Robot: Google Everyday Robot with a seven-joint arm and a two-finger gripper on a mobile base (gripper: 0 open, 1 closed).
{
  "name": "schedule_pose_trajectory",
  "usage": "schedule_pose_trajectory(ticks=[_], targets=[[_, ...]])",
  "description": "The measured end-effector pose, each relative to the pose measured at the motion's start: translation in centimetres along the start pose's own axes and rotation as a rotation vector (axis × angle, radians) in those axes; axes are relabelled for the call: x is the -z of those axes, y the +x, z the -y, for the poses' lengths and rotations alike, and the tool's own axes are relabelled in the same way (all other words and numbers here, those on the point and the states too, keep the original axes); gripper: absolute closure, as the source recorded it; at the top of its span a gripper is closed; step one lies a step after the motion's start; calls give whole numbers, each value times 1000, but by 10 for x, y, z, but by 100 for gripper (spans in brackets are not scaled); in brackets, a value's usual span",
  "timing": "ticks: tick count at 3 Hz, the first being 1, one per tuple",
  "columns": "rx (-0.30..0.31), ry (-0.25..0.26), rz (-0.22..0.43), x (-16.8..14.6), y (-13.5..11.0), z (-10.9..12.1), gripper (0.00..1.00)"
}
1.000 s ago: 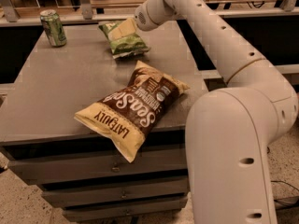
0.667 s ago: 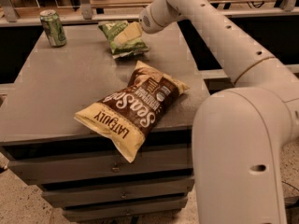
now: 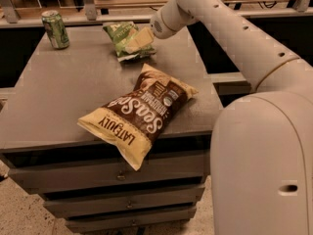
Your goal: Pick green jalapeno chip bag
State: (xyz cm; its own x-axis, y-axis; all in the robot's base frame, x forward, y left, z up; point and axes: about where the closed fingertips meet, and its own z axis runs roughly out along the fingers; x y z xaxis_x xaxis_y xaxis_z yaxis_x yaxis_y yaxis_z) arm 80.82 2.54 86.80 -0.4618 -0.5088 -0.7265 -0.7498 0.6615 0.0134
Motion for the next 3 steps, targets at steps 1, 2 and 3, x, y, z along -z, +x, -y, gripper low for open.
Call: schedule_pose_trajectory(ticks=[1,2,3], targets=[[39,4,-24,-9,11,1,0],[52,2,-33,-14,15,0,8],[52,-4,-37,-19,16,-2,40]])
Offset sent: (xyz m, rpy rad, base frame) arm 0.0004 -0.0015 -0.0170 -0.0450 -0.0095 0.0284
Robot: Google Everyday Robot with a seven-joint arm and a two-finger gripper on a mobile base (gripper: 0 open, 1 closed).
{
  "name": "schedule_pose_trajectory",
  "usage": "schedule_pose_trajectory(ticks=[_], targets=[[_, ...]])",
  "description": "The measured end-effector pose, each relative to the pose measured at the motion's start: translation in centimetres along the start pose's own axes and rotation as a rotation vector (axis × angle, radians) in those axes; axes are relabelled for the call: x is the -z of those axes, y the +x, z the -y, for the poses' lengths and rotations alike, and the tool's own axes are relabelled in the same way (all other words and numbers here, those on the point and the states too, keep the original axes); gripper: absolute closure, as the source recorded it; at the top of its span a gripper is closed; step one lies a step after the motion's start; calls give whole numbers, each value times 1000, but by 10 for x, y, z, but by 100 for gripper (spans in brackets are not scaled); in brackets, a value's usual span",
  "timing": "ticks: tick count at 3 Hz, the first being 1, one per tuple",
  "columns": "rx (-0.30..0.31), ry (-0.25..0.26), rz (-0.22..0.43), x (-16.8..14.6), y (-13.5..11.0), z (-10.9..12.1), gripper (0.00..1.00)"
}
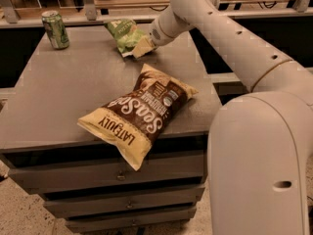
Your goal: Pick green jalapeno chip bag
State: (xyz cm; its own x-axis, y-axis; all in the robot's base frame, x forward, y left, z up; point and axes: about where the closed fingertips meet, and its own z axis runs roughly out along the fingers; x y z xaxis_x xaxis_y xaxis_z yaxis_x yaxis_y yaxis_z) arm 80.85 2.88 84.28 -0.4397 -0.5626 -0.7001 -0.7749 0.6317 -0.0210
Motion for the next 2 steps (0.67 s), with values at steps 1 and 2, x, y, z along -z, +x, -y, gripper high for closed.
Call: schedule_pose_trajectory(ticks=[1,2], targets=[[2,-6,0,-3,0,-2,70],[31,-45,67,9,-8,-8,99]])
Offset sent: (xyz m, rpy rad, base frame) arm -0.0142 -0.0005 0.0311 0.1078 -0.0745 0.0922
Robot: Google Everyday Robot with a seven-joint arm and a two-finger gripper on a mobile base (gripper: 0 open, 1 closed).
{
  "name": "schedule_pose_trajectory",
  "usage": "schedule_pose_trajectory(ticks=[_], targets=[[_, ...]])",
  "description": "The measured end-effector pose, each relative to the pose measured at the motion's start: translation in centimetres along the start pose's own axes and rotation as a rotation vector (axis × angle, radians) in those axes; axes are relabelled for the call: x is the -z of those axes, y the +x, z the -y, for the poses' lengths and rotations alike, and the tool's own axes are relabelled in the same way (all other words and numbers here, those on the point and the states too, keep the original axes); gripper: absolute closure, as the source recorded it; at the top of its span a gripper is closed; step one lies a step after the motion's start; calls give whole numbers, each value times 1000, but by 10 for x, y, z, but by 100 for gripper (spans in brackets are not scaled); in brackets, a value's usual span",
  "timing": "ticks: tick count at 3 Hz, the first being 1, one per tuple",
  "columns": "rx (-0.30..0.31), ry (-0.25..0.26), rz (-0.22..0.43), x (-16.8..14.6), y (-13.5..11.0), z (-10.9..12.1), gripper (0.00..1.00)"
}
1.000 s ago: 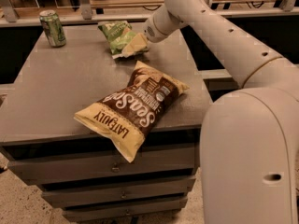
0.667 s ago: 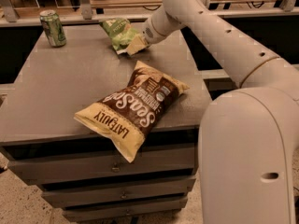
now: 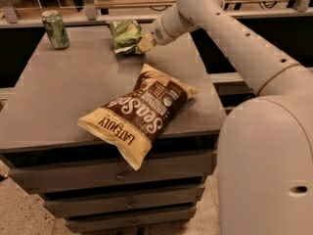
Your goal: Pick green jalapeno chip bag
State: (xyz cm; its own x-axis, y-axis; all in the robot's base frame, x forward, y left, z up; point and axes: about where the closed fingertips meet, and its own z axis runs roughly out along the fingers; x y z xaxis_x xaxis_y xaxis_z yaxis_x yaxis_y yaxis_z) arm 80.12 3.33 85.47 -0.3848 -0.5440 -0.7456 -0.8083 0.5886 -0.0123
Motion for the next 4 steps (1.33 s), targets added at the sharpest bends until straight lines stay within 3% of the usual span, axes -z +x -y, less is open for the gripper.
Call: schedule_pose_trajectory(ticks=[2,3,4], targets=[[200,-1,190,75,-53,-24,100],[269,-39,310,112,-75,-34,100],[275,-129,439,137,-92,-47,100]])
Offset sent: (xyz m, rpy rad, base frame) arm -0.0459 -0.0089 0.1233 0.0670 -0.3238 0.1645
